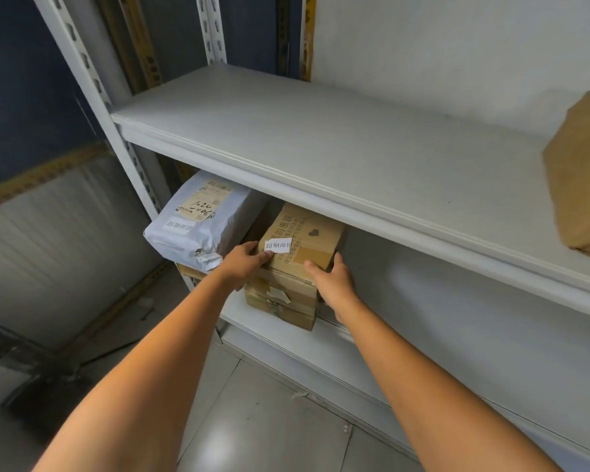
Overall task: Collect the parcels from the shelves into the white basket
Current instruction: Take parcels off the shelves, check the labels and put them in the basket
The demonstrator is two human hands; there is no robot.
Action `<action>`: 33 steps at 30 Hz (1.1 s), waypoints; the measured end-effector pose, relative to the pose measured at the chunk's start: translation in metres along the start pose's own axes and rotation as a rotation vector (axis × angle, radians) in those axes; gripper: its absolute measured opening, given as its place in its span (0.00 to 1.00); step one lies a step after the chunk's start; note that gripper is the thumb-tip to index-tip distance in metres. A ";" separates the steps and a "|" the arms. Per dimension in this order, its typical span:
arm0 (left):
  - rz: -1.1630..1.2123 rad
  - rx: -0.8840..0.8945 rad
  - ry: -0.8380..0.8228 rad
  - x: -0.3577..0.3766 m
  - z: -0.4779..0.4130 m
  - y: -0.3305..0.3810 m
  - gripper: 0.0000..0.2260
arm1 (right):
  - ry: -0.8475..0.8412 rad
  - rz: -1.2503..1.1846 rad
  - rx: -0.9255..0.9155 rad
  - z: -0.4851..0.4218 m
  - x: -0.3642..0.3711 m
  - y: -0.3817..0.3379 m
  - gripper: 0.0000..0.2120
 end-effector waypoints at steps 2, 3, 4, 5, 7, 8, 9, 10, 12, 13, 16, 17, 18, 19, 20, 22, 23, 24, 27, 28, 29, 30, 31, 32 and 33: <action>0.112 0.035 0.007 0.003 0.004 0.004 0.25 | -0.006 -0.083 0.037 -0.001 0.003 0.006 0.34; 0.139 0.049 0.015 0.004 0.008 0.006 0.24 | -0.013 -0.107 0.051 -0.002 0.003 0.009 0.33; 0.157 0.060 0.024 0.004 0.012 0.007 0.23 | -0.024 -0.128 0.062 -0.002 0.002 0.010 0.32; 0.167 0.069 0.028 0.005 0.017 0.008 0.23 | -0.035 -0.149 0.070 -0.001 0.000 0.012 0.31; 0.187 0.084 0.029 0.008 0.029 0.010 0.21 | -0.064 -0.176 0.057 0.004 -0.005 0.012 0.29; 0.198 0.092 0.025 0.011 0.035 0.010 0.19 | -0.080 -0.185 0.037 0.008 -0.007 0.012 0.27; 0.210 0.097 0.024 0.015 0.044 0.010 0.17 | -0.102 -0.194 0.015 0.012 -0.010 0.012 0.25; 0.228 0.096 0.024 0.019 0.052 0.009 0.15 | -0.122 -0.196 -0.002 0.016 -0.013 0.013 0.24; 0.285 0.081 0.030 0.028 0.069 0.007 0.11 | -0.165 -0.182 -0.030 0.026 -0.020 0.016 0.25; 0.309 0.070 0.031 0.033 0.077 0.006 0.12 | -0.186 -0.174 -0.042 0.029 -0.024 0.017 0.26; 0.349 0.021 0.064 0.048 0.110 0.007 0.18 | -0.263 -0.158 -0.054 0.044 -0.037 0.022 0.28; 0.355 0.007 0.078 0.052 0.123 0.009 0.21 | -0.288 -0.147 -0.063 0.050 -0.042 0.024 0.28; 0.363 -0.005 0.090 0.057 0.135 0.010 0.23 | -0.312 -0.137 -0.074 0.057 -0.046 0.026 0.28; 0.374 -0.018 0.116 0.064 0.151 0.011 0.25 | -0.348 -0.125 -0.089 0.066 -0.052 0.027 0.28; 0.388 -0.028 0.145 0.070 0.166 0.012 0.25 | -0.387 -0.110 -0.100 0.074 -0.057 0.028 0.28; 0.407 -0.047 0.217 0.083 0.201 0.013 0.25 | -0.464 -0.070 -0.116 0.095 -0.067 0.030 0.27; 0.416 -0.054 0.245 0.090 0.217 0.013 0.24 | -0.494 -0.052 -0.123 0.106 -0.071 0.031 0.27; 0.437 -0.062 0.277 0.097 0.238 0.013 0.23 | -0.531 -0.033 -0.128 0.120 -0.075 0.032 0.28; 0.491 -0.063 0.358 0.113 0.294 0.014 0.20 | -0.638 -0.009 -0.149 0.163 -0.085 0.029 0.27; 0.498 -0.062 0.381 0.117 0.310 0.014 0.20 | -0.665 0.001 -0.160 0.176 -0.087 0.029 0.26; 0.501 -0.065 0.419 0.120 0.331 0.012 0.20 | -0.697 0.013 -0.172 0.193 -0.088 0.028 0.25; 0.507 -0.065 0.456 0.121 0.348 0.010 0.20 | -0.727 0.018 -0.182 0.208 -0.089 0.027 0.25; 0.518 -0.068 0.498 0.122 0.368 0.006 0.20 | -0.764 0.021 -0.190 0.224 -0.088 0.028 0.25; 0.532 -0.065 0.533 0.124 0.387 0.003 0.20 | -0.796 0.022 -0.201 0.240 -0.087 0.029 0.26; 0.544 -0.058 0.558 0.125 0.401 0.000 0.20 | -0.821 0.025 -0.214 0.253 -0.086 0.030 0.26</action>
Point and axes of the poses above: each hand's wrist, its own z-axis away from the middle knuckle, its own x-axis out of the palm, y = z × x, the point moved 10 cm from there along -z, towards the middle knuckle, and after that the axes turned 9 degrees about -z, right-handed, at the moved point
